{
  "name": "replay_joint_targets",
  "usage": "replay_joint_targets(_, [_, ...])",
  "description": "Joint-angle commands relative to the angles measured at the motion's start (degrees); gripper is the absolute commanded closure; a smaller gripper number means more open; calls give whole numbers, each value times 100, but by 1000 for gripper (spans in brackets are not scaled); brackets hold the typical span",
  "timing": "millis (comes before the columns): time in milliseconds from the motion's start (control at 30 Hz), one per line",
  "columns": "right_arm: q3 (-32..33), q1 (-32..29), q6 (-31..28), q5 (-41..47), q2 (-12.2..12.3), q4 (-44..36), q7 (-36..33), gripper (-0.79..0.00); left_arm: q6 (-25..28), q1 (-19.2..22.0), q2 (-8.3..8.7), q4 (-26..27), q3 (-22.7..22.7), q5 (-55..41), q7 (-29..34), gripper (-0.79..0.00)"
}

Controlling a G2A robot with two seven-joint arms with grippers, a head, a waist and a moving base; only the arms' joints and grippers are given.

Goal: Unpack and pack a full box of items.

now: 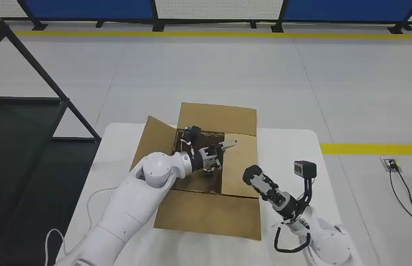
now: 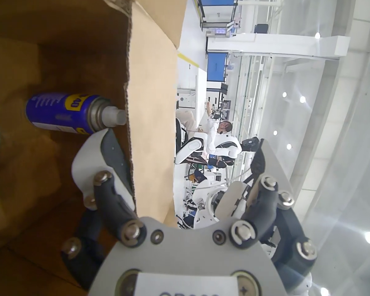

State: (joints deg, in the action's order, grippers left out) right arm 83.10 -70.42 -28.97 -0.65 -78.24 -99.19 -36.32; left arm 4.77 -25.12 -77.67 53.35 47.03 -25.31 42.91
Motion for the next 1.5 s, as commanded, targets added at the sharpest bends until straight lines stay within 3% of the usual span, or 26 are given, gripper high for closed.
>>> replay_joint_targets(0, [-35, 9, 37, -39, 9, -25, 4, -785, 19, -14, 9, 91, 59, -1, 43, -785])
replay_joint_targets(500, [-263, -202, 72, -303, 109, -581, -391, -785, -163, -523, 120, 1497, 435, 349, -63, -785])
replay_joint_targets(700, [-320, -255, 142, -443, 115, -676, -342, -785, -272, -584, 83, 1742, 446, 360, -249, -785])
replay_joint_targets(833, [-561, -213, 631, -1007, 133, -846, -433, -785, -283, -586, 40, 1796, 419, 359, -380, -785])
replay_joint_targets(1067, [-691, -273, 1517, -1692, 136, -971, 204, -785, -274, -485, -24, 1726, 432, 334, -443, -785])
replay_joint_targets(1233, [-584, -485, 1628, -1876, 153, -1171, 713, -785, -215, -519, -18, 1670, 537, 364, -341, -785])
replay_joint_targets(1467, [-454, -792, 1538, -1934, 167, -1376, 1405, -785, 81, -909, 117, 1998, 905, 705, -159, -785])
